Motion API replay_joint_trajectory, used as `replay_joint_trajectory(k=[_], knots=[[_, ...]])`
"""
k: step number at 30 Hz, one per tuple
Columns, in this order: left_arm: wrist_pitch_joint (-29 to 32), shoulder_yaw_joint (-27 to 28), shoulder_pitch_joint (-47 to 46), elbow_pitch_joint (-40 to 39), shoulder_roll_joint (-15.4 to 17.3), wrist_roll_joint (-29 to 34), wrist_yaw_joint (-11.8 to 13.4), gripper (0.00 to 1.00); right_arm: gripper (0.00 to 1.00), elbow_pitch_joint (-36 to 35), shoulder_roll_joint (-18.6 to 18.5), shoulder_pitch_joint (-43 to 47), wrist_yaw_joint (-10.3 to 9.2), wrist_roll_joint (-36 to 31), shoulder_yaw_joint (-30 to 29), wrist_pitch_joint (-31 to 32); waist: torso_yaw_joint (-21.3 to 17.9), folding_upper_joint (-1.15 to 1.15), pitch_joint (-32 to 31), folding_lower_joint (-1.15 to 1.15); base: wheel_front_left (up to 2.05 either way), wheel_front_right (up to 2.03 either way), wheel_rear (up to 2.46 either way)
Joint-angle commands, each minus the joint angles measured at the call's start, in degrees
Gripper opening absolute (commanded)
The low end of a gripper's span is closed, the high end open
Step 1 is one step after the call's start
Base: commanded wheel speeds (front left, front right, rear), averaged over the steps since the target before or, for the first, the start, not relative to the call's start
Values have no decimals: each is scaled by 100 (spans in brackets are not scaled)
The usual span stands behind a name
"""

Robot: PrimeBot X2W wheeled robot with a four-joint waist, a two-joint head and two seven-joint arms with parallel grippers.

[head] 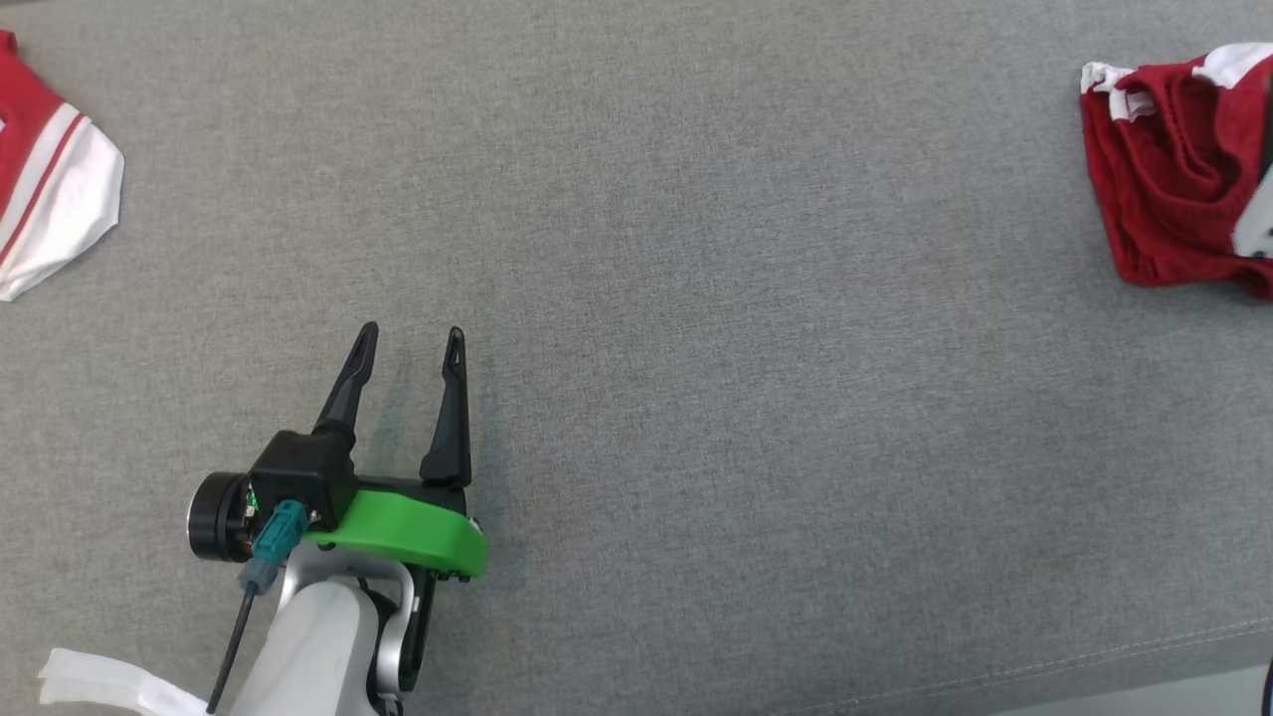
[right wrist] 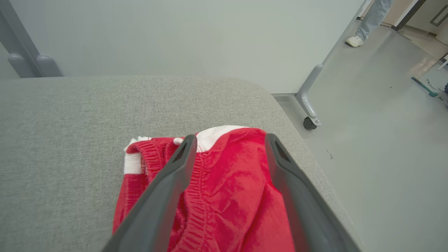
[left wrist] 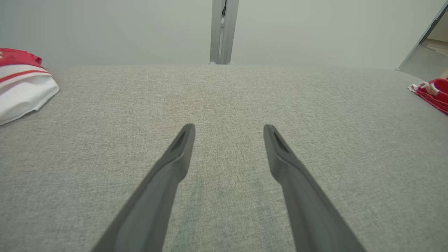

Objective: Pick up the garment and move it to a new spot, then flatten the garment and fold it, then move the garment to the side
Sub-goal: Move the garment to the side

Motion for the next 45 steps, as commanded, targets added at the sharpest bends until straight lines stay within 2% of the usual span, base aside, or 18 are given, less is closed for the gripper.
replay_joint_trajectory(k=[1, 10, 18, 23, 30, 34, 40, 45], knots=[[-49, 29, -70, 58, -13, -37, -16, 100, 100, -68, 84, -30, -7, -6, 83, -69, -15, 0, -111, 0, 0, 0, 0], [-240, 255, -354, 734, -159, -312, -66, 100, 100, -644, 707, 474, -7, 349, 631, -334, 101, 0, -728, 0, 0, 0, 0], [-292, 599, -40, 1083, -284, -372, -57, 100, 100, -1691, 1115, 1576, -7, 683, 955, -464, 360, 0, -1396, 0, 0, 0, 0], [-289, 846, 325, 1027, -353, -273, -91, 100, 100, -2611, 1457, 2527, -7, 693, 689, -465, 525, 0, -1724, 0, 0, 0, 0], [-283, 914, 801, 979, -408, -167, -159, 100, 100, -3931, 2015, 3899, -7, 221, 92, -464, 681, 0, -1976, 0, 0, 0, 0], [-284, 897, 997, 924, -433, -149, -178, 100, 100, -4507, 2210, 4549, -7, 4, -140, -465, 729, 0, -2035, 0, 0, 0, 0], [-284, 846, 1178, 856, -446, -175, -172, 100, 100, -5156, 2300, 5273, -7, -126, -313, -399, 754, 0, -2087, 0, 0, 0, 0], [-284, 781, 1203, 837, -448, -247, -136, 100, 100, -5408, 2307, 5494, -7, 69, -255, -328, 730, 0, -2103, 0, 0, 0, 0]])
